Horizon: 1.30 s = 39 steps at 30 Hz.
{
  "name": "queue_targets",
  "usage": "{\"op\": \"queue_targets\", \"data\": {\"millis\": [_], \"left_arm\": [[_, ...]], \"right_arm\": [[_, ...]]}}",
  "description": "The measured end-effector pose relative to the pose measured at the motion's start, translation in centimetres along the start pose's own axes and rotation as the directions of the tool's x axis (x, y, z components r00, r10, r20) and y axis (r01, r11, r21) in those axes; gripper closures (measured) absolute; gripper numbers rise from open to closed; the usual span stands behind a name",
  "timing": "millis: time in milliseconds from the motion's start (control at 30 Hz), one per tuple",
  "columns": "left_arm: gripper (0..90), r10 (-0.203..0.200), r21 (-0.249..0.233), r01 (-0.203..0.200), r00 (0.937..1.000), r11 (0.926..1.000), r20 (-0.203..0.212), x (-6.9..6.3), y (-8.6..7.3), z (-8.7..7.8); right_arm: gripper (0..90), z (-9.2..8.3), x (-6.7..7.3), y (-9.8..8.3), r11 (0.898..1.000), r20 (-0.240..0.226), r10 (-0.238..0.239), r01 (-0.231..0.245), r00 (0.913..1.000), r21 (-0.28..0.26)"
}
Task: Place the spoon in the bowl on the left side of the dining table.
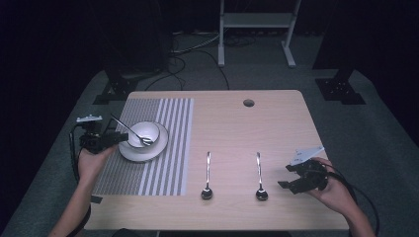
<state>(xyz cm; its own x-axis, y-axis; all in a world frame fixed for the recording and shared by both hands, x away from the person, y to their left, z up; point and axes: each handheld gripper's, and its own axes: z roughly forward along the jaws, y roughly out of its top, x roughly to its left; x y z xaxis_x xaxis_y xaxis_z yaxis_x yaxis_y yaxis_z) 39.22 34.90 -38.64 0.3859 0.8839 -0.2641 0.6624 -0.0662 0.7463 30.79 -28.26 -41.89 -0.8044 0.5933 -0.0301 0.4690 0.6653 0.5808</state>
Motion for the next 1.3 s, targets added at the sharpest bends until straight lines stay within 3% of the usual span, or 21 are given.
{"op": "queue_targets", "data": {"millis": [533,967,1300], "left_arm": [[38.5,0.084,0.015,-0.085,0.9948,0.9963,0.058,-3.6,0.0,0.6],[29.3,0.151,0.036,-0.156,0.9825,0.9872,0.109,-6.5,-0.3,2.0],[19.2,0.199,0.039,-0.206,0.9694,0.9777,0.144,-9.1,-0.6,3.3]], "right_arm": [[30.5,-0.1,-0.1,0.1,1.0,0.008,0.006,-0.006,0.9999,-0.004],[29.8,-0.2,-0.2,-0.2,1.0,0.013,0.014,-0.014,0.9998,0.002],[29.1,-0.3,-0.3,-0.7,0.999,0.018,0.041,-0.04,0.999,-0.018]]}}
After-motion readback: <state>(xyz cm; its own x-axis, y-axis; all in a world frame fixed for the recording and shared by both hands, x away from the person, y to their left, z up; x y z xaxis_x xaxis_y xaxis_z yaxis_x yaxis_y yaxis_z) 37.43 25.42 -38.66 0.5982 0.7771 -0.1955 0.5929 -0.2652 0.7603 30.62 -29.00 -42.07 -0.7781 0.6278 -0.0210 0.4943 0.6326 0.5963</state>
